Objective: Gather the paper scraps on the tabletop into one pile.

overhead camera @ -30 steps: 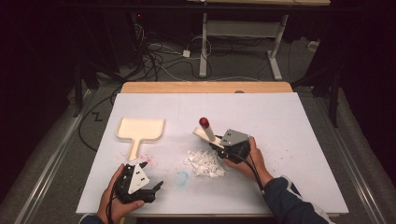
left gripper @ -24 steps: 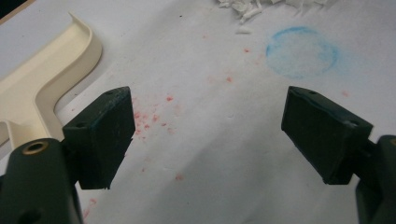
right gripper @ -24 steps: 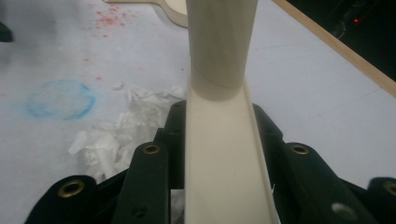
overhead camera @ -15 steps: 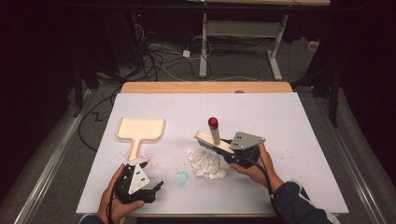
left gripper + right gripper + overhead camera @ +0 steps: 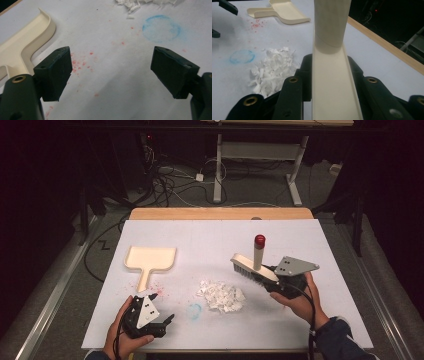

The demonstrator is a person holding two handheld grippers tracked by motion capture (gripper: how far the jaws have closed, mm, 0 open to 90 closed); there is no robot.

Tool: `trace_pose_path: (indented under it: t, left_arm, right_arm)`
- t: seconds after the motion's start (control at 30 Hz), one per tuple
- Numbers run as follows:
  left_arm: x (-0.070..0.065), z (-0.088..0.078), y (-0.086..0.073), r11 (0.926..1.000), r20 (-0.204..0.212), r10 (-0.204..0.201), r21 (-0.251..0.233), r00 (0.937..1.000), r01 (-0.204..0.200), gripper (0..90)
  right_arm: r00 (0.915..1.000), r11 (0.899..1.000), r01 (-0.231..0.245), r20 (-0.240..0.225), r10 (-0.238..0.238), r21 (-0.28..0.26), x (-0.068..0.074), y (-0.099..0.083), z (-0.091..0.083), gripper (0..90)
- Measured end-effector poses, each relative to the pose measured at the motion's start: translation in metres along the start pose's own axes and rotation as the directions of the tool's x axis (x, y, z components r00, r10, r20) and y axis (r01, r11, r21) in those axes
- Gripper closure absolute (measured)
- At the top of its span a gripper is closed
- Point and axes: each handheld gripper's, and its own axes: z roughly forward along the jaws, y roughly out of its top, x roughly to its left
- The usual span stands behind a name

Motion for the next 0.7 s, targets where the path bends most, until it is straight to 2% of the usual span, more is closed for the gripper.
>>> trace_pose_path:
  t: [0.17, 0.27, 0.4, 0.6, 0.7]
  left_arm:
    - [0.000, 0.000, 0.000, 1.0000, 0.000, 0.002, 0.000, 1.0000, -0.002, 16.8]
    - [0.000, 0.001, 0.001, 1.0000, 0.001, 0.007, 0.006, 1.0000, -0.007, 16.8]
    - [-0.001, 0.001, 0.001, 1.0000, 0.000, 0.007, 0.006, 1.0000, -0.007, 16.8]
    - [-0.001, 0.002, 0.001, 0.9999, 0.000, 0.008, 0.008, 1.0000, -0.008, 16.8]
    - [-0.001, 0.002, 0.001, 1.0000, 0.000, 0.006, 0.007, 1.0000, -0.006, 16.8]
  right_arm:
    - [0.9995, 1.000, -0.028, 0.010, 0.028, 0.007, -0.004, -0.013, -0.027, 67.7]
    - [0.9988, 0.999, -0.048, -0.006, 0.049, 0.021, -0.007, -0.022, -0.043, 67.7]
    - [0.9966, 0.997, -0.072, -0.038, 0.074, 0.042, -0.006, -0.031, -0.062, 67.7]
    - [0.9934, 0.992, -0.079, -0.075, 0.086, 0.095, -0.001, -0.041, -0.082, 67.7]
    - [0.9886, 0.990, -0.080, -0.118, 0.094, 0.118, 0.001, -0.044, -0.091, 67.6]
